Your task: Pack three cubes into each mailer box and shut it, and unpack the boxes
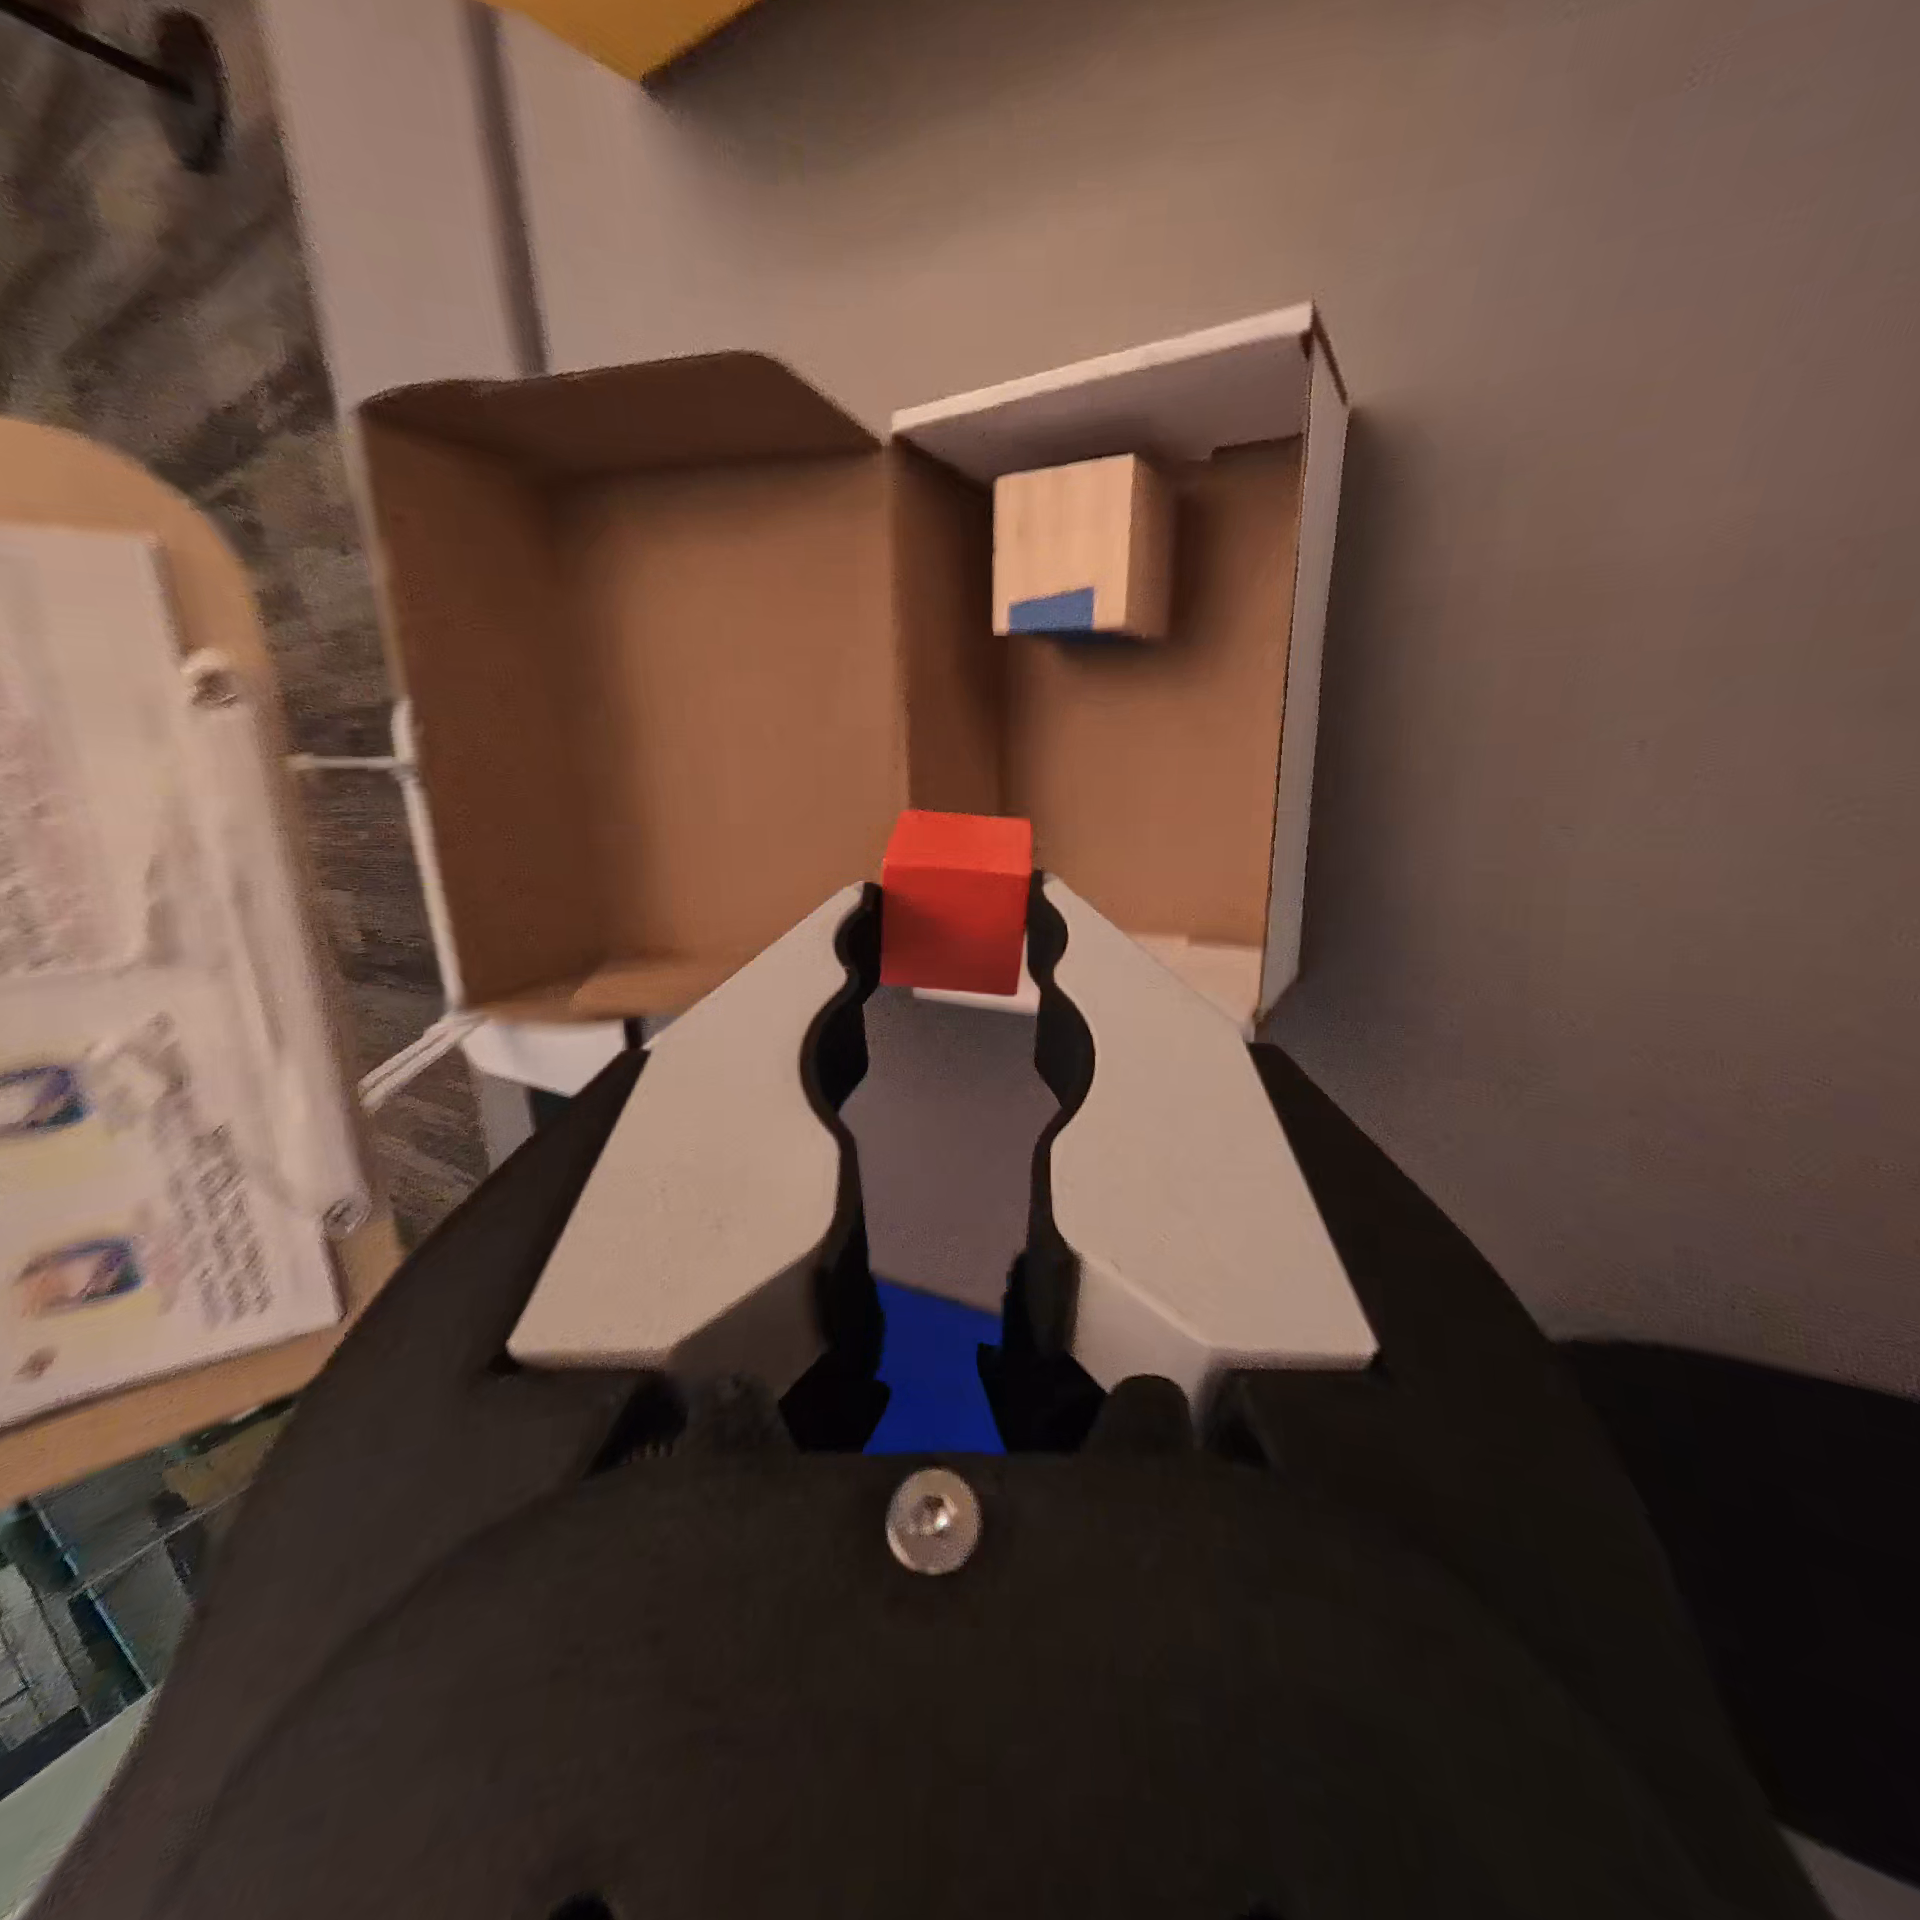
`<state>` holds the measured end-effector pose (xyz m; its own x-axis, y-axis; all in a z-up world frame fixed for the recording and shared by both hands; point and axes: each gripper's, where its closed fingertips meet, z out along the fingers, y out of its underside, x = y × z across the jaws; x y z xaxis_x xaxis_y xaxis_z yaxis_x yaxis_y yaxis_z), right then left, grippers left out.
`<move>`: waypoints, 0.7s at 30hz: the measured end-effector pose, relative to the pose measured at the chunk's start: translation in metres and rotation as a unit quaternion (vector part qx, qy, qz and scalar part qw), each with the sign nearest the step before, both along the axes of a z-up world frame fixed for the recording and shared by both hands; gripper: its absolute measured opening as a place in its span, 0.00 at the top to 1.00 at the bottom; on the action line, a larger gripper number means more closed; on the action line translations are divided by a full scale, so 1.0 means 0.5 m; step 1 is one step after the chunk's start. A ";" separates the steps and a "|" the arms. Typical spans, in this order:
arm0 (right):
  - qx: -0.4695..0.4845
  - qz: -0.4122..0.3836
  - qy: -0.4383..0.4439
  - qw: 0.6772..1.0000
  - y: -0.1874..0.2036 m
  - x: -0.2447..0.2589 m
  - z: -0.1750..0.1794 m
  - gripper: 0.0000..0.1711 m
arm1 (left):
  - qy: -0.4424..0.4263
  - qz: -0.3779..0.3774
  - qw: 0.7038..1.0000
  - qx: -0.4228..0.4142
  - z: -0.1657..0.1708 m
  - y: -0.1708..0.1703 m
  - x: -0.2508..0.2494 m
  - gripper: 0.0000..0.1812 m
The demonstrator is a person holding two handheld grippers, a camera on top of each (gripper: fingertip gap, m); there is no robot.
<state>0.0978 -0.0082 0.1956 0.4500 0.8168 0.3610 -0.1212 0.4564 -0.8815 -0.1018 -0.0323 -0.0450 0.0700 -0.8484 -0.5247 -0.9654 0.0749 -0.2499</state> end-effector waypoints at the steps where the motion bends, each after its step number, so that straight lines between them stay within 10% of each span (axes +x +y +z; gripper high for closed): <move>1: 0.000 -0.002 0.001 1.000 0.000 0.003 0.000 0.71 | 0.011 0.000 1.000 -0.013 -0.028 0.010 0.018 0.85; 8: 0.007 -0.009 0.026 1.000 -0.003 0.040 0.018 0.71 | 0.069 0.019 0.988 -0.135 -0.179 0.028 0.051 0.86; 21: 0.002 0.015 0.045 0.999 -0.013 0.063 0.027 0.71 | 0.088 0.038 0.977 -0.192 -0.232 0.029 0.063 0.85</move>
